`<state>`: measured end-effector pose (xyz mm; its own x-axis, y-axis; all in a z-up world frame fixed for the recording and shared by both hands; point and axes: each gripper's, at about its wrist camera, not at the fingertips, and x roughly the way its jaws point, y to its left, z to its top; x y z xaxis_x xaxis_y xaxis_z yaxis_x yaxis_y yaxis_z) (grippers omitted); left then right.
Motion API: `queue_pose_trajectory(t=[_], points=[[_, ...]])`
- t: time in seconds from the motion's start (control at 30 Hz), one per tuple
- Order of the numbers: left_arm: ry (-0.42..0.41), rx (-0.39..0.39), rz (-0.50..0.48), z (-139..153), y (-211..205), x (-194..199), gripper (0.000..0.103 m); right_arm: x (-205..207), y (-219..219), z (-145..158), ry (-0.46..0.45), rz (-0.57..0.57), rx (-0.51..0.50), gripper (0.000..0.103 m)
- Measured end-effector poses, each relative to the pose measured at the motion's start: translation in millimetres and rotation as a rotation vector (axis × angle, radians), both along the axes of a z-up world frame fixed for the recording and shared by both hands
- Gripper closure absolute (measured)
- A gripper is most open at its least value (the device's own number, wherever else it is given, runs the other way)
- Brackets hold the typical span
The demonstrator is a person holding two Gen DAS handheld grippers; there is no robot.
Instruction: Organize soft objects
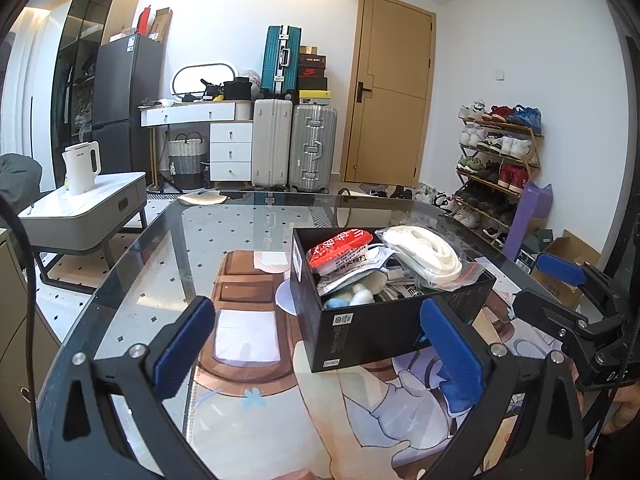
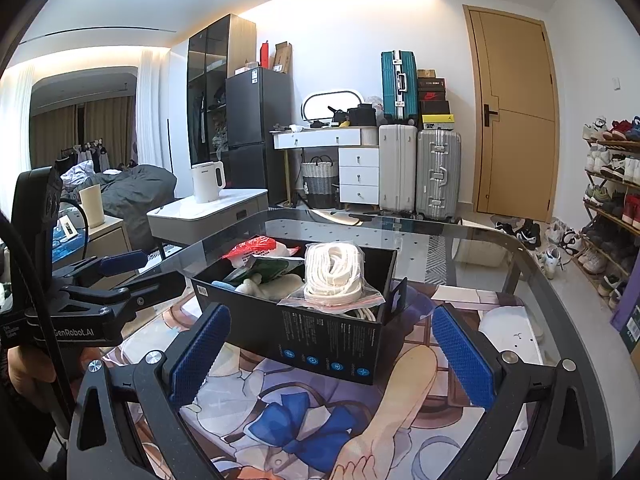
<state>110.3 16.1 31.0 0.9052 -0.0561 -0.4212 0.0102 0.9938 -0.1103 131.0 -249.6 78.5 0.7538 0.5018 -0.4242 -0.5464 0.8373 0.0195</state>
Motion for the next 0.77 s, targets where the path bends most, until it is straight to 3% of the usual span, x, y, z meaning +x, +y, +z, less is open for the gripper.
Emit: queue_pose_trajectory(t=[0.77], points=[[-0.016, 0.025, -0.003, -0.1, -4.7, -5.2, 0.0, -1.0, 0.0, -1.3, -0.003, 0.0, 0.0, 0.001]])
